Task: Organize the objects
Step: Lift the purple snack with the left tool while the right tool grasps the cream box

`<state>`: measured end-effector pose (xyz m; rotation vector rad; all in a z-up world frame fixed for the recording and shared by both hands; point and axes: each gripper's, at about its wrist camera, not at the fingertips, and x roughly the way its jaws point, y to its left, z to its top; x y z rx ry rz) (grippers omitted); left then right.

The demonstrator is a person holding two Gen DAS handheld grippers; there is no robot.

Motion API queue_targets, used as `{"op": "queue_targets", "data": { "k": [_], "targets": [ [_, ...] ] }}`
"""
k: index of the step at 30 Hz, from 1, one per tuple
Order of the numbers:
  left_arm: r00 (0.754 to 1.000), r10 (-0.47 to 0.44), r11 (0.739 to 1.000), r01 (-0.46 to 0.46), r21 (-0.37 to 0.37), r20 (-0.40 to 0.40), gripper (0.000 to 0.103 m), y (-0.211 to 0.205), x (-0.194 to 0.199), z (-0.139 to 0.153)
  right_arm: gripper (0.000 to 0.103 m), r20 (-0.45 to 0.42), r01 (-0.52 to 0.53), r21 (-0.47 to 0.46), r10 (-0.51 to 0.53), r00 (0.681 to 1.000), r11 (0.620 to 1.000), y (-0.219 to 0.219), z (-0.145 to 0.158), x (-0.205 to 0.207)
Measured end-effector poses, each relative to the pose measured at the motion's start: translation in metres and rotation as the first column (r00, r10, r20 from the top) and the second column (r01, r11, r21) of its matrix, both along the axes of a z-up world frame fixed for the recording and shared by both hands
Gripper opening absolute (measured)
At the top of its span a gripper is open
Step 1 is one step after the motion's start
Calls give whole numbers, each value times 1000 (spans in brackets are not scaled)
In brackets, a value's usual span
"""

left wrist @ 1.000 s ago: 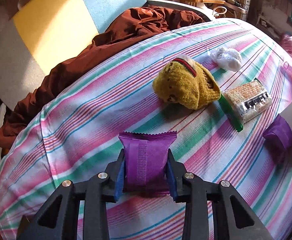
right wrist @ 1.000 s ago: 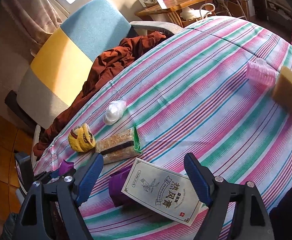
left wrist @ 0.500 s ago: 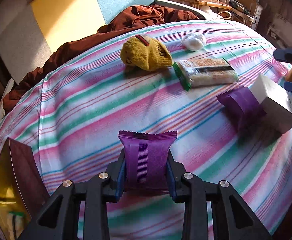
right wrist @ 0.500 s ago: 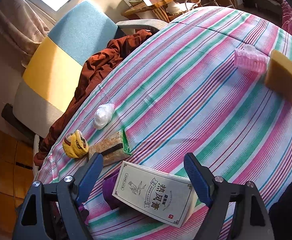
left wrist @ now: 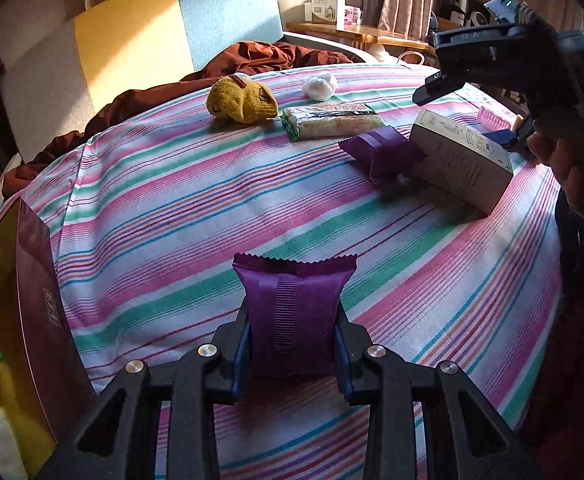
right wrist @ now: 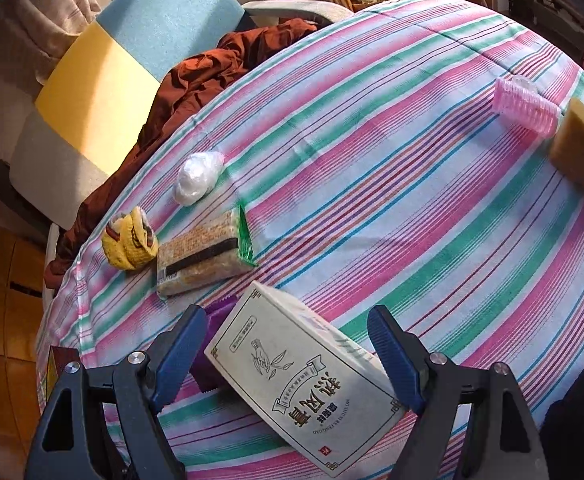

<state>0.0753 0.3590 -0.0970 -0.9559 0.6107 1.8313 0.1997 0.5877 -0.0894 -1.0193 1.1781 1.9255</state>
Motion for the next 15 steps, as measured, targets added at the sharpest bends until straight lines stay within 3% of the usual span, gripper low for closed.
{"op": "queue_targets", "data": {
  "k": [8,12,14,15],
  "targets": [
    [1000,-6,999,5,37,27,34,-6,-3,-2,85,95,-118,6,117,989,993,-35,-3,-5],
    [999,-11,999,9,48,36,34,-9,-4,-2,85,183,-167,58,154,971,984,-51,1,-11],
    [999,-9,999,6,52,42,34,-12,-4,-2,71,227,-195,61,177,958,979,-58,-3,-16],
    [999,-8,998,5,55,44,34,-13,-4,-3,54,255,-211,71,187,949,975,-61,-4,-19]
  ]
}}
